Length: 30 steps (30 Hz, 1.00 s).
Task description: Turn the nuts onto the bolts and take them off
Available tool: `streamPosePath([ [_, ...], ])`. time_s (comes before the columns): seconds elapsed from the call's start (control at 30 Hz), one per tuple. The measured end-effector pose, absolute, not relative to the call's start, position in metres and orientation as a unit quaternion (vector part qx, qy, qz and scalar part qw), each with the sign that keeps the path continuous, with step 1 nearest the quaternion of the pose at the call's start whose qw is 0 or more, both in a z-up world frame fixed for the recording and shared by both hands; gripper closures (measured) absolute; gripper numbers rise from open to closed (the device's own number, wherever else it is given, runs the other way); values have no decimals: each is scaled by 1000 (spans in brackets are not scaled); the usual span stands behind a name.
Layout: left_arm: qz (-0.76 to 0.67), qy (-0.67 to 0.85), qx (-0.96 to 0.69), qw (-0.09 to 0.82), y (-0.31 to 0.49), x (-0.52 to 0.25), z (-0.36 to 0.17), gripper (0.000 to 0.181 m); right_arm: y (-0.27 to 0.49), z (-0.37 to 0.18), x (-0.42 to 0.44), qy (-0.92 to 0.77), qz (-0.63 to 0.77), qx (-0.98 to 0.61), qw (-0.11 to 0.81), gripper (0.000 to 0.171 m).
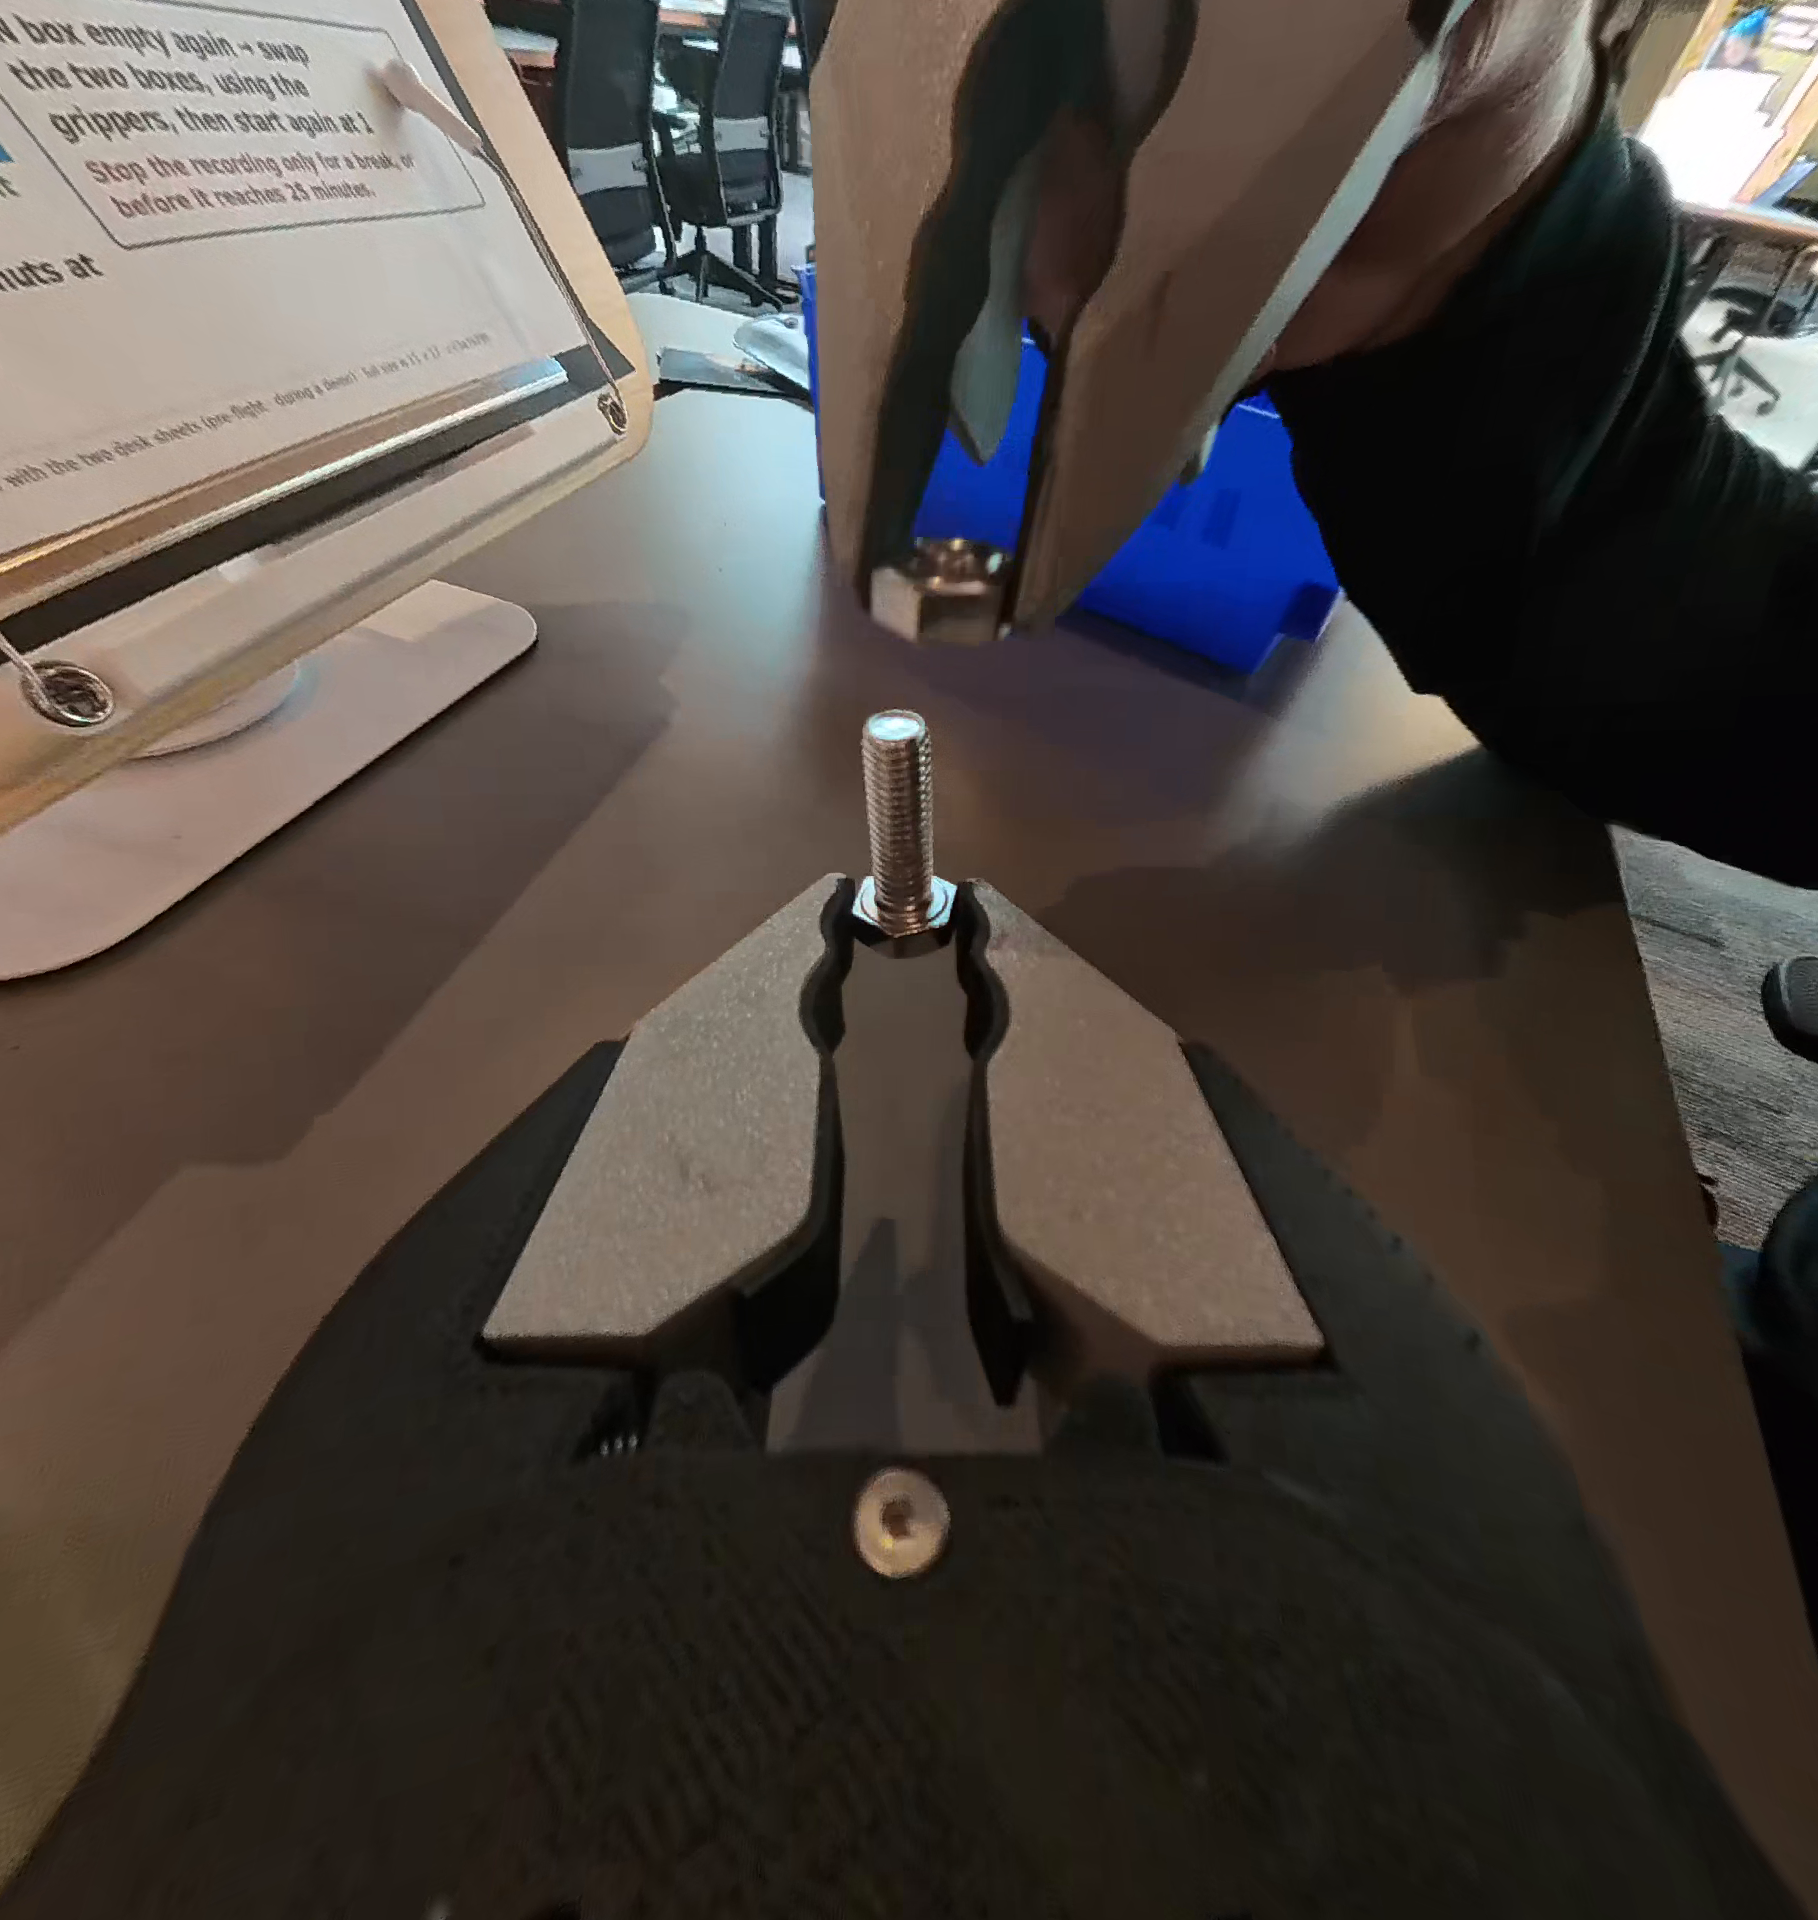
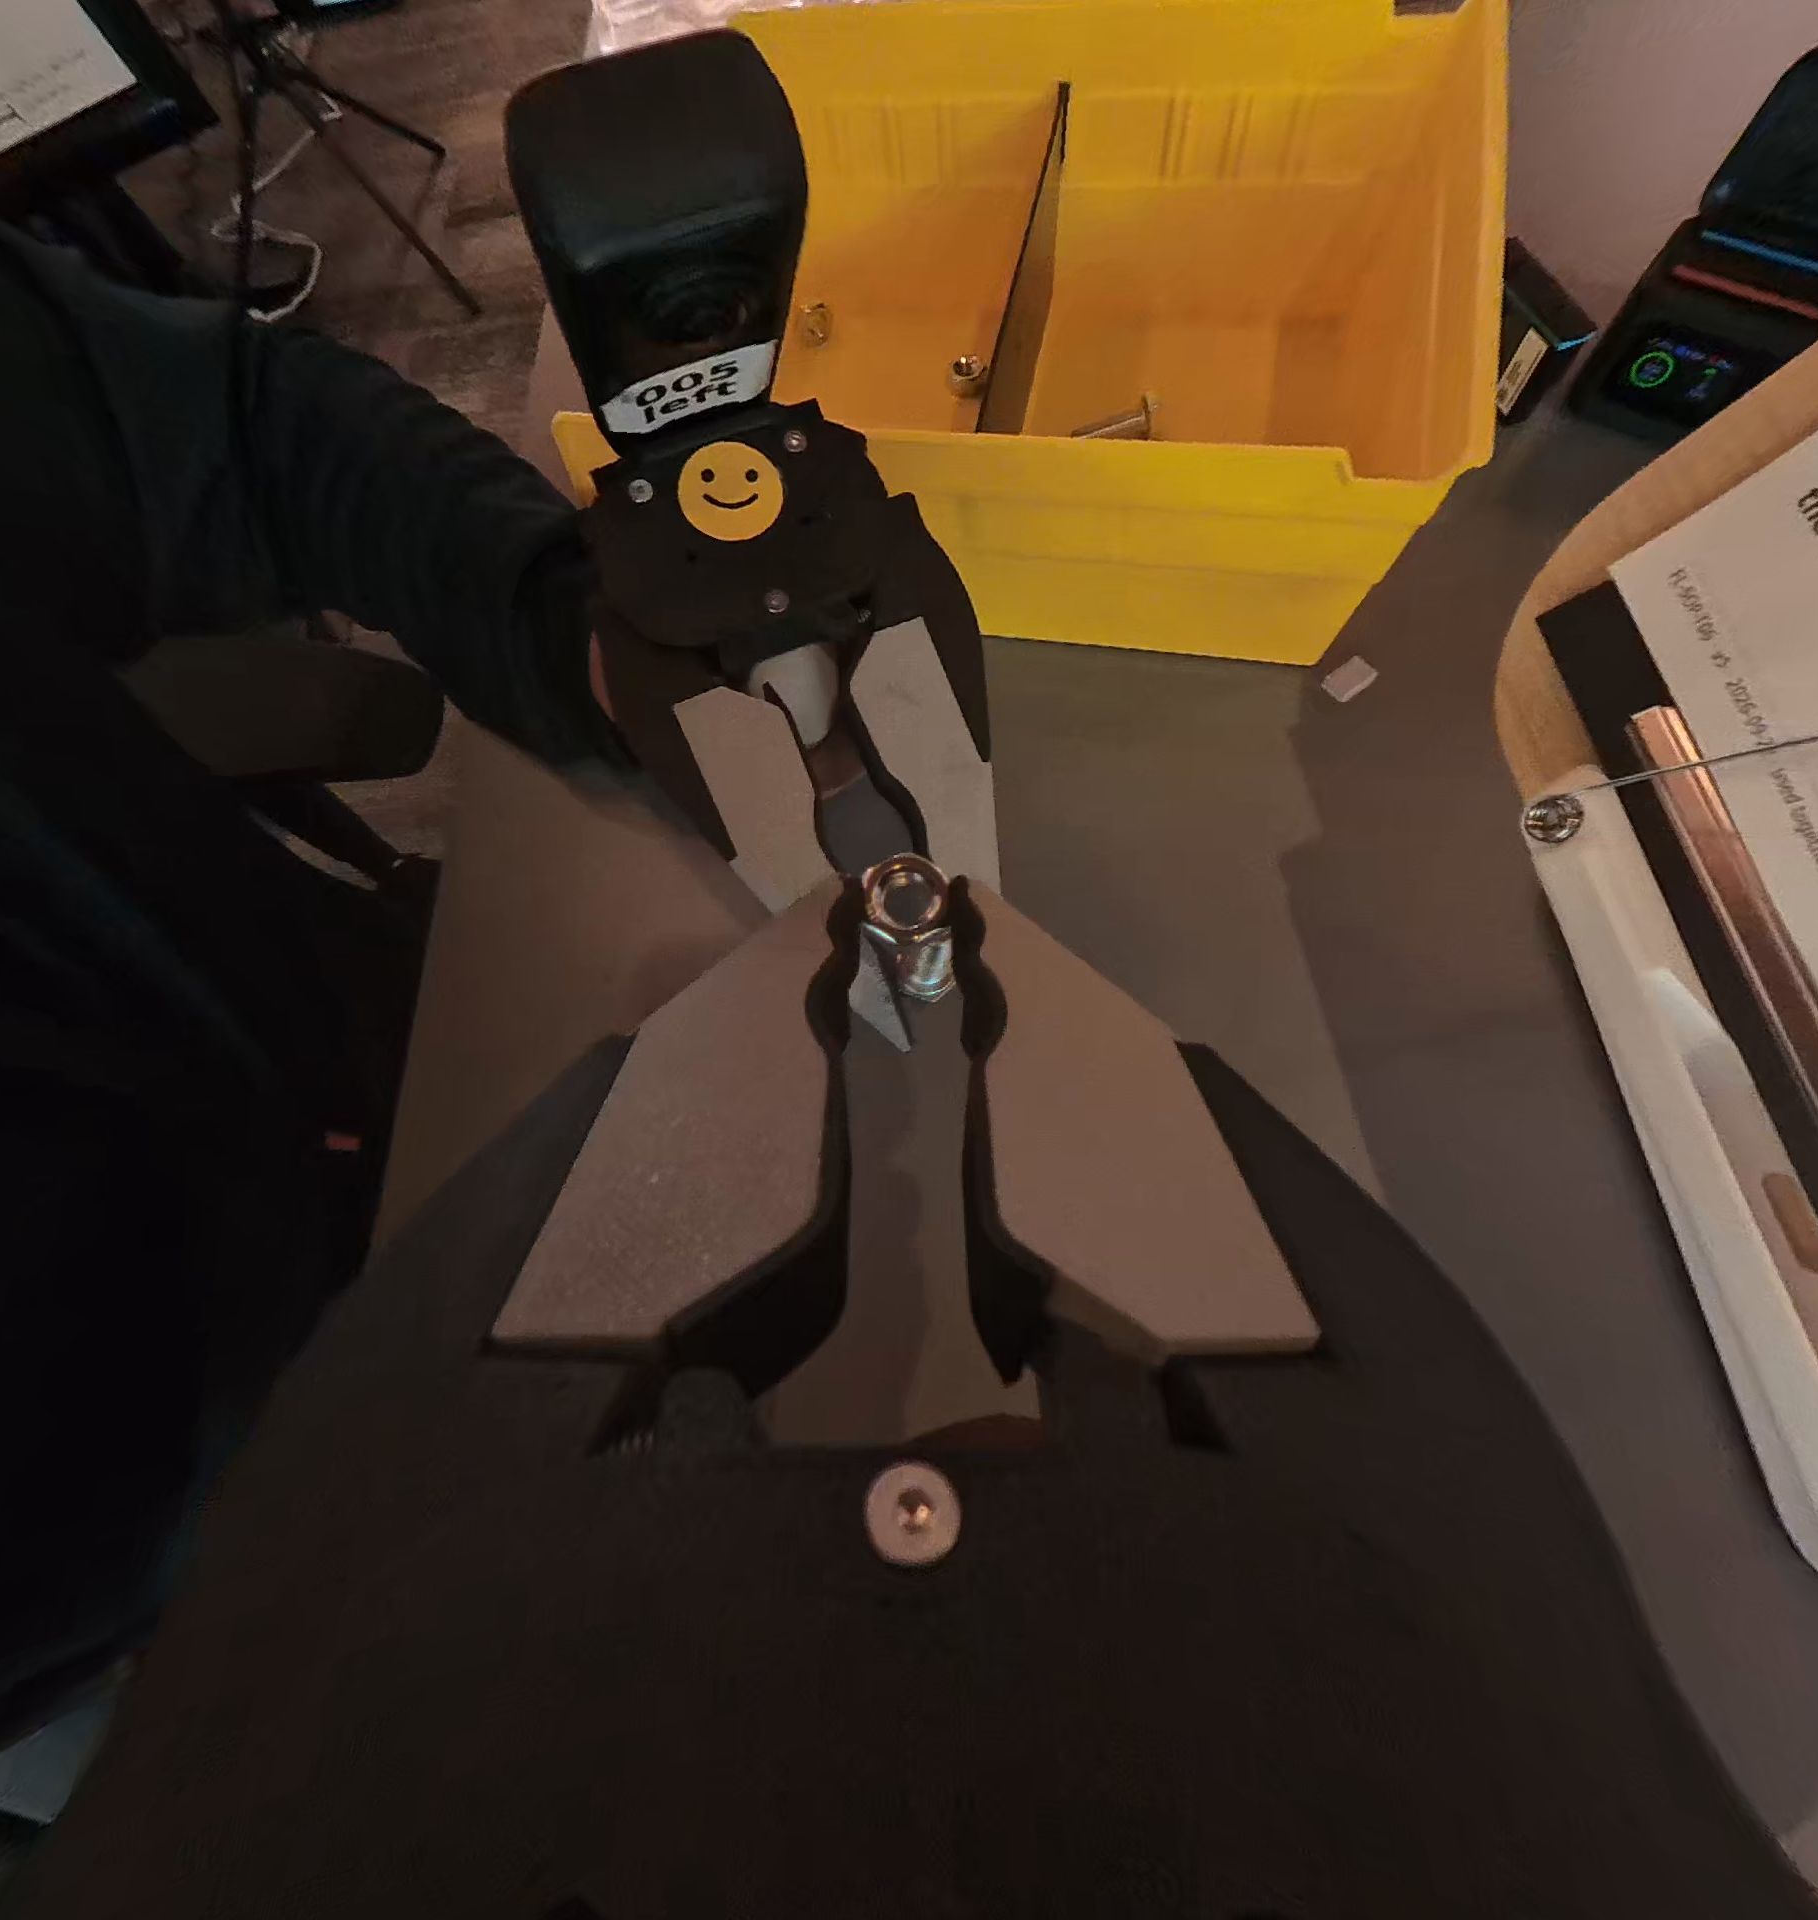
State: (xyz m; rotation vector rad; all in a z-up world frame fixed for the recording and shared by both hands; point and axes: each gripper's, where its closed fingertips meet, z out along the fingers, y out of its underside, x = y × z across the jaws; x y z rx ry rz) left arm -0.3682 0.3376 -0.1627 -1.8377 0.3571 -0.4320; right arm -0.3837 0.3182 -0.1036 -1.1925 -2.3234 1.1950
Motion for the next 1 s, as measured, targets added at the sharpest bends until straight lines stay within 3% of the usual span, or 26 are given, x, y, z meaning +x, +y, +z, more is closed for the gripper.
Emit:
streamPosePath([
  [1.0, -117, 165, -781, 590, 337, -369, -155, 165, 314, -114, -385, -808, 411, -400, 134, 157],
])
